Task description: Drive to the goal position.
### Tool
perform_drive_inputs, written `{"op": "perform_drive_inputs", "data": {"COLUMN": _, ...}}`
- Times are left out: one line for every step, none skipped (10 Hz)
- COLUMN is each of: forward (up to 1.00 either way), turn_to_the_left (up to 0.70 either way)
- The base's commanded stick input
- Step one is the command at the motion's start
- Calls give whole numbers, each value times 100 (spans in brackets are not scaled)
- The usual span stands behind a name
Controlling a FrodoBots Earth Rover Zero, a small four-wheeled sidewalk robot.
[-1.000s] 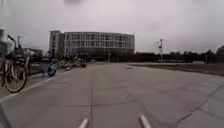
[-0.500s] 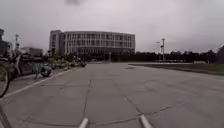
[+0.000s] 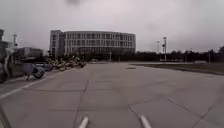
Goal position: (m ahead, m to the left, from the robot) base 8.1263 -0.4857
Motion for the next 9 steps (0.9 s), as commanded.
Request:
{"op": "perform_drive_inputs", "data": {"forward": 100, "turn_to_the_left": 2}}
{"op": "perform_drive_inputs", "data": {"forward": 100, "turn_to_the_left": 2}}
{"op": "perform_drive_inputs", "data": {"forward": 99, "turn_to_the_left": 2}}
{"op": "perform_drive_inputs", "data": {"forward": 100, "turn_to_the_left": 2}}
{"op": "perform_drive_inputs", "data": {"forward": 100, "turn_to_the_left": 2}}
{"op": "perform_drive_inputs", "data": {"forward": 100, "turn_to_the_left": 2}}
{"op": "perform_drive_inputs", "data": {"forward": 100, "turn_to_the_left": 2}}
{"op": "perform_drive_inputs", "data": {"forward": 100, "turn_to_the_left": 2}}
{"op": "perform_drive_inputs", "data": {"forward": 100, "turn_to_the_left": 2}}
